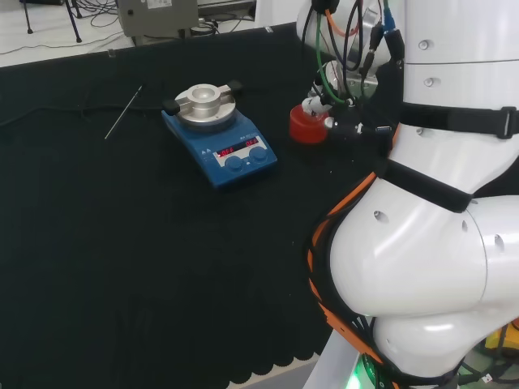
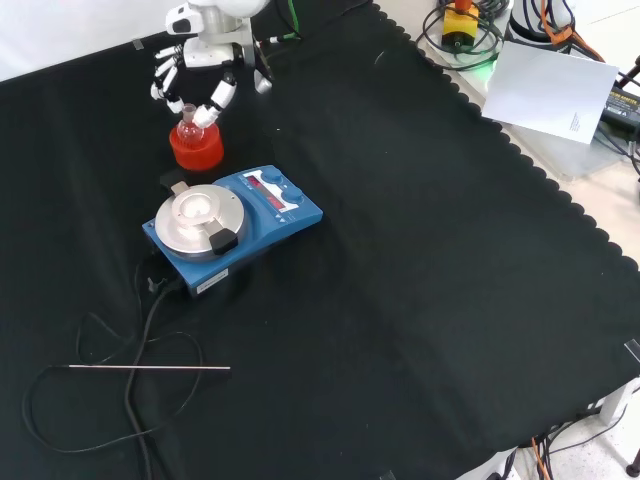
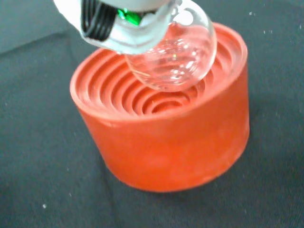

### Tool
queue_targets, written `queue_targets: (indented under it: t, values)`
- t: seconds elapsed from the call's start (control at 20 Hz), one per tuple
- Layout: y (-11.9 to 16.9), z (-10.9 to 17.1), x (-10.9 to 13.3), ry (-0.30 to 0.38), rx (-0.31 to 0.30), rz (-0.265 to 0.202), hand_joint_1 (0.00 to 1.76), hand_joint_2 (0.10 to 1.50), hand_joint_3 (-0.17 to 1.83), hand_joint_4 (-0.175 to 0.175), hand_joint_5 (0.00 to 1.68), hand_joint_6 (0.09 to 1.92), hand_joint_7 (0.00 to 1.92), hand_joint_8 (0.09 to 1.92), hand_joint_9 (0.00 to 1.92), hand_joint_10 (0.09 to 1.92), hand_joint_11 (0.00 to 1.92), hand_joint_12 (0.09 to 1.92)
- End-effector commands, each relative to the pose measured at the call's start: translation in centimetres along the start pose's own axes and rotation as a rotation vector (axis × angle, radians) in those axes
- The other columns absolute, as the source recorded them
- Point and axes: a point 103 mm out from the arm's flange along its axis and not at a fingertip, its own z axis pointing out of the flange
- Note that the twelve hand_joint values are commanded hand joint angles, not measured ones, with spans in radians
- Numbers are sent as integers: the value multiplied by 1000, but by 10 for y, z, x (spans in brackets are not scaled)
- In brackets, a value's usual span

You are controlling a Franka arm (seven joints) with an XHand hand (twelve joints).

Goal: Pick up the round-bottom flask.

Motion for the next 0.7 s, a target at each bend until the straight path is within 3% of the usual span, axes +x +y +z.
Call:
queue_targets:
  t: [0.05,0.4,0.7]
  values:
    - [-6,-32,12,-10,9,-10,1079,718,698,174,1097,992,541,651,695,609,207,1323]
    - [-22,-80,36,-36,19,-21,1083,699,728,175,1105,993,543,652,697,611,222,1321]
    - [-36,-105,53,-38,-3,-44,1086,689,743,175,1113,988,541,652,695,612,229,1320]
